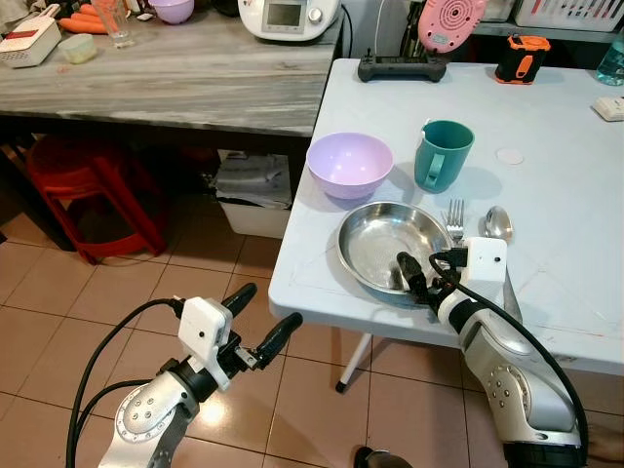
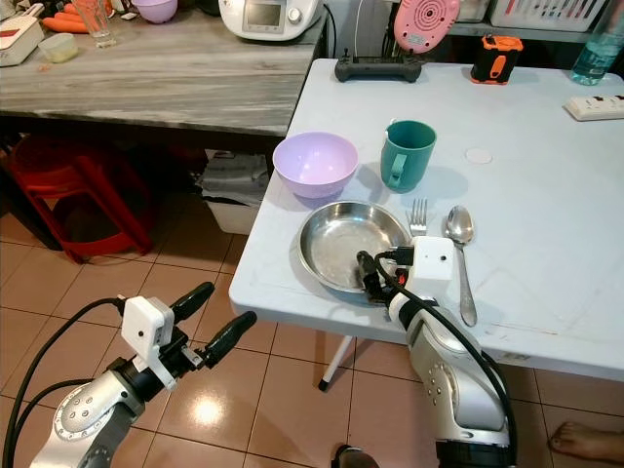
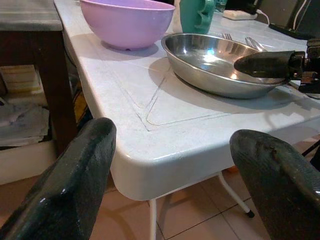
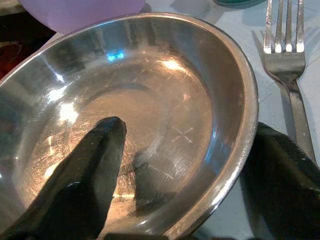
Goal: Setting the table
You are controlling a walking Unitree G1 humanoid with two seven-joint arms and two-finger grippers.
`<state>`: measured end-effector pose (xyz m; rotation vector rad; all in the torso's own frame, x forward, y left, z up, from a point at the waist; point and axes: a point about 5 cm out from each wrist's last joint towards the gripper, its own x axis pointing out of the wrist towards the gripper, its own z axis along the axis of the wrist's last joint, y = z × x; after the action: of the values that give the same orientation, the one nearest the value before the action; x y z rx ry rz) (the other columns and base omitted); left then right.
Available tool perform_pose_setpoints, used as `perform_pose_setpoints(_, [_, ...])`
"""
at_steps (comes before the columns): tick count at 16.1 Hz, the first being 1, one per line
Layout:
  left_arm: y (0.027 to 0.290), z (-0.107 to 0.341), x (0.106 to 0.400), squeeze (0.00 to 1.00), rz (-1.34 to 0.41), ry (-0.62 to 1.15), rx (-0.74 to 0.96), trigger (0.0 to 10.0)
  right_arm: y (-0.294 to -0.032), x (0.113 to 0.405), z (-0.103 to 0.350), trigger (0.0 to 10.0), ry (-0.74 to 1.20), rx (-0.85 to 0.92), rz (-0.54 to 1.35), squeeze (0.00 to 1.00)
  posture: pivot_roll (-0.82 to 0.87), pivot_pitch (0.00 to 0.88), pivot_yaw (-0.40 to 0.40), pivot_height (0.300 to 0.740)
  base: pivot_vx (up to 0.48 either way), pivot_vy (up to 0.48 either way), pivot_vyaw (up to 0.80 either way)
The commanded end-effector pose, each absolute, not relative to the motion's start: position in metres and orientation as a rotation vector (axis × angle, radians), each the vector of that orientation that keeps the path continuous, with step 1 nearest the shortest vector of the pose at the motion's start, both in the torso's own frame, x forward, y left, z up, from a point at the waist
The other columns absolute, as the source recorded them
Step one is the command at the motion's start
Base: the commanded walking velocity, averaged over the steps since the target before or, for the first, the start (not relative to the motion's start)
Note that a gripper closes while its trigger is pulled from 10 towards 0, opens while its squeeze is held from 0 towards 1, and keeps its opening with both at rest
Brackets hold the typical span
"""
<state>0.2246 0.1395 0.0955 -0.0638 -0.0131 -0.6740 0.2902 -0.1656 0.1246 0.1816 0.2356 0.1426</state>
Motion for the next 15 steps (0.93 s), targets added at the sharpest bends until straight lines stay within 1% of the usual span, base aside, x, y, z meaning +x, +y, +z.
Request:
perform_pose_setpoints(1, [0.139,0.097,0.222,0.00,-0.690,-0.022,-0.046,10.0,-0.163,0.291,0.120,0.0,0.267,0.184,0.158,0.00,-0.07,0.154,0.036,0.740,0.000,0.000,0.00])
perform_pose_setpoints(7, [0.138,0.102,0.227,0.00,-0.690,-0.036,-0.048,10.0,-0.161,0.291,0.112,0.0,0.309,0.240,0.144,0.00,-0.07,0.144,0.032,0.740,0.000,0.000,0.00])
perform_pose_setpoints(12, [0.139,0.101,0.226,0.00,-0.688,-0.048,-0.030,10.0,-0.159,0.291,0.108,0.0,0.330,0.245,0.138,0.00,-0.07,0.140,0.031,0.740,0.000,0.000,0.00])
perform_pose_setpoints(15, [0.138,0.100,0.227,0.00,-0.696,-0.052,-0.032,10.0,-0.163,0.288,0.105,0.0,0.343,0.251,0.110,0.00,-0.08,0.140,0.034,0.740,0.000,0.000,0.00])
